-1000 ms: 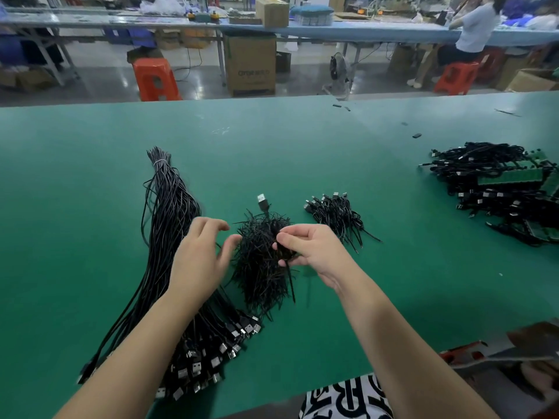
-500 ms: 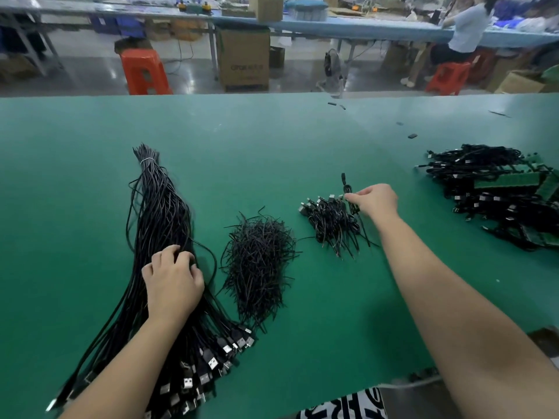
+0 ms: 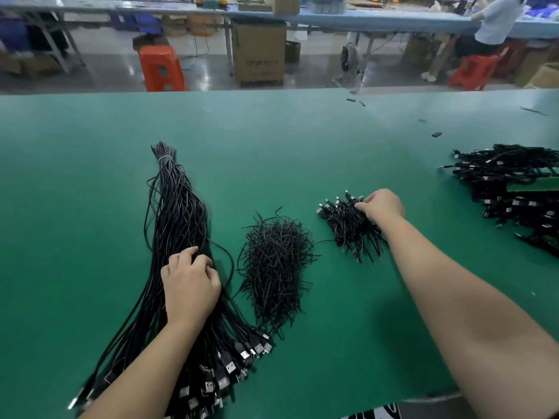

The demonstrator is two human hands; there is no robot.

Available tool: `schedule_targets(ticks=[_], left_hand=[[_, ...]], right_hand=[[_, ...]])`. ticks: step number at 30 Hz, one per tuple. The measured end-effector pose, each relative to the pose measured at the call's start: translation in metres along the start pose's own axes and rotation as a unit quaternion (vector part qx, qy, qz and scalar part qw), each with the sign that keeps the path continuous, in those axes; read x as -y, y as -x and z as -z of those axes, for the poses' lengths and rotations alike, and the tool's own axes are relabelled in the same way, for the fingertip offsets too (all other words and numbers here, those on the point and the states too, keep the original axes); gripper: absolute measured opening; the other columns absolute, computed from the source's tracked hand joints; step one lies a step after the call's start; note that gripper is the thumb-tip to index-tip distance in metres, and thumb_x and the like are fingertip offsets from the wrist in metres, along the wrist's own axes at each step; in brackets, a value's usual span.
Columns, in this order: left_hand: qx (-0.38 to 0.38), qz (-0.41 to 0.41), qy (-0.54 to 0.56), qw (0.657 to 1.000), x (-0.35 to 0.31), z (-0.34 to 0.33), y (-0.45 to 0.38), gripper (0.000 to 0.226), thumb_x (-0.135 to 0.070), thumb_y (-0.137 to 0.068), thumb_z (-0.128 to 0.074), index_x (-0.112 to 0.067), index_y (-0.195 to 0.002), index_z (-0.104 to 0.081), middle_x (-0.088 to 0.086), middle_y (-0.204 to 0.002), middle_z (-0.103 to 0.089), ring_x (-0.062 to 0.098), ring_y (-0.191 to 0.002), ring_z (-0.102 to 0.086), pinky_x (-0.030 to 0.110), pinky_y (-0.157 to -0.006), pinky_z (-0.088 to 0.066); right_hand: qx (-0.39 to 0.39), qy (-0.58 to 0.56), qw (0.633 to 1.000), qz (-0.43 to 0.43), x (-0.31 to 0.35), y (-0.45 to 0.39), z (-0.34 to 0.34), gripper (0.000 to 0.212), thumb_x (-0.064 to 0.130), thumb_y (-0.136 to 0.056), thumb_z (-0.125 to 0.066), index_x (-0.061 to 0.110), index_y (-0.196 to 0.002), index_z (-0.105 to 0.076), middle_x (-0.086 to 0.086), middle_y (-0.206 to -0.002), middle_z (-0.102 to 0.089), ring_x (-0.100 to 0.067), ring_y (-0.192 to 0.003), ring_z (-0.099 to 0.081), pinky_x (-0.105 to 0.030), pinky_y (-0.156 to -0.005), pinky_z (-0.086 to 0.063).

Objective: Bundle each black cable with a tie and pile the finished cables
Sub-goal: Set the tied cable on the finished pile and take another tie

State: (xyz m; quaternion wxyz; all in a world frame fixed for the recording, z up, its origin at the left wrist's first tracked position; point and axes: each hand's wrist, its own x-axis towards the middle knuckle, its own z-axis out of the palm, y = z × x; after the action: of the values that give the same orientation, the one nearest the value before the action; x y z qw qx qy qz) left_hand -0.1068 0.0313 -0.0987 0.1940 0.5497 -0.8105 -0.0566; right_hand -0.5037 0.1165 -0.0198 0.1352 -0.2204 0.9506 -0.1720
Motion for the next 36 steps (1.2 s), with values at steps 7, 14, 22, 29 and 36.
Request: schedule_targets(ticks=[7, 14, 22, 29, 36], left_hand=[[-0.002, 0.013, 0.03, 0.999, 0.0, 0.002, 0.0, 0.016, -0.009, -0.086, -0.063, -0.01, -0.097, -0.075, 0.009, -0.126, -0.065, 0.031, -0.118, -0.05, 0.049, -0.099, -0.038], [-0.03, 0.037, 0.105, 0.993, 0.002, 0.004, -0.001, 0.019, -0.003, -0.086, -0.06, -0.01, -0.095, -0.074, 0.005, -0.121, -0.069, 0.029, -0.114, -0.054, 0.046, -0.096, -0.038], [-0.045, 0.05, 0.15, 0.986, 0.005, 0.002, -0.002, 0.02, -0.003, -0.085, -0.058, -0.014, -0.09, -0.074, 0.001, -0.118, -0.071, 0.026, -0.114, -0.053, 0.042, -0.096, -0.036], [-0.044, 0.051, 0.168, 0.983, 0.007, 0.002, -0.003, 0.019, -0.004, -0.085, -0.058, -0.015, -0.088, -0.073, 0.001, -0.115, -0.071, 0.025, -0.112, -0.054, 0.041, -0.095, -0.035], [-0.047, 0.056, 0.194, 0.978, 0.009, 0.002, -0.004, 0.02, -0.015, -0.091, -0.055, -0.015, -0.088, -0.075, 0.0, -0.112, -0.072, 0.024, -0.108, -0.054, 0.04, -0.095, -0.034]], right_hand=[[-0.037, -0.07, 0.973, 0.216, 0.043, 0.067, 0.019, 0.021, 0.029, -0.098, -0.059, 0.017, -0.108, -0.075, 0.003, -0.109, -0.073, -0.011, -0.095, -0.062, -0.03, -0.09, -0.051], [0.246, -0.012, 0.881, 0.403, 0.078, 0.232, -0.042, 0.018, 0.039, -0.095, -0.065, 0.026, -0.103, -0.074, 0.012, -0.093, -0.073, 0.003, -0.067, -0.058, -0.025, -0.072, -0.056], [0.309, 0.099, 0.86, 0.393, 0.073, 0.284, -0.108, 0.052, 0.047, -0.088, -0.072, 0.019, -0.128, -0.054, 0.0, -0.104, -0.07, -0.025, -0.104, -0.061, -0.038, -0.078, -0.049], [0.333, 0.087, 0.86, 0.376, 0.082, 0.28, -0.108, 0.047, 0.019, -0.09, -0.064, 0.02, -0.135, -0.053, -0.001, -0.112, -0.071, -0.023, -0.104, -0.062, -0.042, -0.088, -0.055], [0.412, -0.162, 0.861, 0.252, 0.08, 0.268, -0.093, 0.017, 0.014, -0.09, -0.053, 0.022, -0.098, -0.066, 0.001, -0.072, -0.067, -0.008, -0.046, -0.047, -0.023, -0.046, -0.04]])
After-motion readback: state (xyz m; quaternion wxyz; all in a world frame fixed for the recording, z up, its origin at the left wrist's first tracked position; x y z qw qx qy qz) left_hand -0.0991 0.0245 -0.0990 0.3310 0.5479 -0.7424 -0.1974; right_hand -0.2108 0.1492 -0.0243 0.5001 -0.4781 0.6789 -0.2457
